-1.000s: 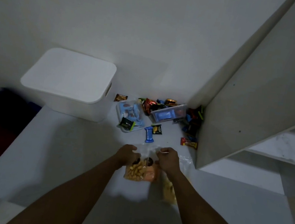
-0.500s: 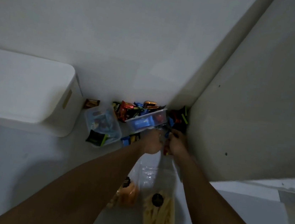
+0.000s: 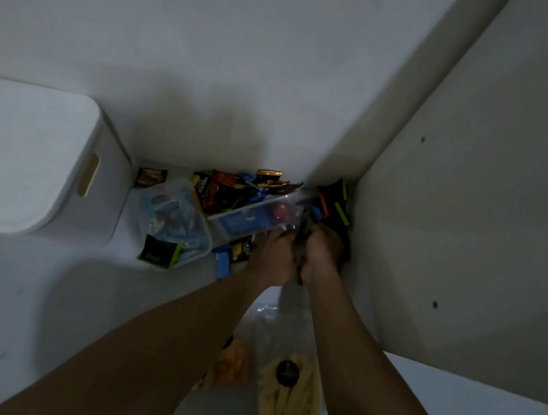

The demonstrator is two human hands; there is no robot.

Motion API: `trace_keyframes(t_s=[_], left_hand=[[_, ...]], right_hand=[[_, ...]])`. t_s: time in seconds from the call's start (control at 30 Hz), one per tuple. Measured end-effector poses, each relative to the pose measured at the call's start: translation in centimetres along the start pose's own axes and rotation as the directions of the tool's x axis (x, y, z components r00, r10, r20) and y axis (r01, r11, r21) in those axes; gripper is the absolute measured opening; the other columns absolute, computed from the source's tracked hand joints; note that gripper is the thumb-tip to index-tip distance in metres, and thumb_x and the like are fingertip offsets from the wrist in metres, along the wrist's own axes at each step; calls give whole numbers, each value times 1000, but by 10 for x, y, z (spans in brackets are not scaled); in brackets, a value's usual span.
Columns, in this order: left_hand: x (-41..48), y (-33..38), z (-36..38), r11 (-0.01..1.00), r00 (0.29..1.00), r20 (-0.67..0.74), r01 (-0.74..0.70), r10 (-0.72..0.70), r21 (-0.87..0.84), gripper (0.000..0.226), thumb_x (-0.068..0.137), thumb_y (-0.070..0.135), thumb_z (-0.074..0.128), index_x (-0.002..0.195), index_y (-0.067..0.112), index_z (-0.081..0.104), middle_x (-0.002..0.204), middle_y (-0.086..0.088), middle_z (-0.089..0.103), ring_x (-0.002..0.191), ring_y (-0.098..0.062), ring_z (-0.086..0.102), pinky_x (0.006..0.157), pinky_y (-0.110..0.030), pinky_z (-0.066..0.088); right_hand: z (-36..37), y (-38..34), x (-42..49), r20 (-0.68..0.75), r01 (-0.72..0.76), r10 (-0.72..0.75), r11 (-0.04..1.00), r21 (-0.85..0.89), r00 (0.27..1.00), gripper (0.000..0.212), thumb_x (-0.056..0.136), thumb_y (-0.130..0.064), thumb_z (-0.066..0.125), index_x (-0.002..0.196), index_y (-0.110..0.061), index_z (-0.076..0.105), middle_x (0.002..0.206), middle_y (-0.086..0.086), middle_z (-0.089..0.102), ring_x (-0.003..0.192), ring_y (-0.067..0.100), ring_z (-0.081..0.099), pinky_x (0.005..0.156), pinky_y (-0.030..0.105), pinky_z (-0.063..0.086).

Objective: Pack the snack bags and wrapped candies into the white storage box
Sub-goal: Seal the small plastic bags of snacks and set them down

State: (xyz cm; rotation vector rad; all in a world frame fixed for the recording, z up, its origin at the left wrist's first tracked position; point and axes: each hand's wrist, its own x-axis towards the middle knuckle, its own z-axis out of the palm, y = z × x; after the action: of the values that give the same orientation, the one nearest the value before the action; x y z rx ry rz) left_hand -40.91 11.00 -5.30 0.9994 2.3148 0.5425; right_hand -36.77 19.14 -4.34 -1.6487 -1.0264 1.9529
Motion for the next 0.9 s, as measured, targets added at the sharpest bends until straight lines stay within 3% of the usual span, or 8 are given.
trace_keyframes(t_s=[0.17,0.3,0.37,0.43,0.5,0.7,0.83,0.9], left_hand=[[-33,-7,15,1000,999,-33,1,-1,16,43,85,12,60,127,16,60,154,-1,29,136,-28,26,104,-43,42],[-46,-3,9,988,1000,-5,-2,1,-157,26,82,7,57,105,12,68,122,-7,60,115,-30,54,89,-44,52],[-51,-2,5,974,1000,20,-4,9,-226,23,81,2,55,100,9,66,108,-9,63,102,-27,61,84,-42,53],[-55,0,1,965,998,52,-33,48,-261,27,83,-3,53,105,8,64,107,-8,64,100,-23,60,86,-35,53],[-60,7,-7,945,994,63,-61,86,-322,24,87,-5,51,102,7,64,99,-6,66,93,-18,62,84,-30,51],[-77,44,-50,812,999,35,30,-12,-583,20,96,7,53,111,7,67,94,-1,66,81,-6,59,66,-8,46],[-88,65,-83,724,997,4,63,-83,-686,22,96,11,53,116,12,62,106,-3,67,101,-22,64,89,-34,53],[-92,73,-100,698,988,-78,38,-134,-715,36,94,14,57,130,7,55,109,-4,66,103,-22,61,84,-31,51]], right_hand=[[-4,12,-3,-179,139,-158,984,-116,971,29,66,-16,77,93,-11,67,93,13,74,77,26,71,64,39,61],[-11,8,-26,-151,277,-303,945,-174,941,49,73,13,74,107,-7,43,85,1,56,73,12,56,62,5,48],[-17,13,-33,-79,317,-352,905,-284,933,45,74,10,76,103,-8,46,78,0,54,71,14,54,70,10,49],[-24,15,-42,-15,347,-379,863,-368,925,30,77,2,75,96,-6,54,82,6,58,80,22,57,85,33,52],[-30,13,-52,9,366,-398,835,-411,917,20,82,0,70,93,-7,55,82,8,57,78,21,55,81,40,50],[-46,-4,-85,55,540,-610,650,-535,790,17,78,6,64,92,-1,56,98,11,47,84,22,48,80,28,42],[-57,-25,-119,104,633,-707,545,-549,699,27,81,8,62,107,5,58,109,9,40,94,16,43,79,12,32],[-59,-38,-138,127,664,-703,575,-478,700,26,83,7,64,108,5,58,109,10,45,93,18,50,77,11,35]])
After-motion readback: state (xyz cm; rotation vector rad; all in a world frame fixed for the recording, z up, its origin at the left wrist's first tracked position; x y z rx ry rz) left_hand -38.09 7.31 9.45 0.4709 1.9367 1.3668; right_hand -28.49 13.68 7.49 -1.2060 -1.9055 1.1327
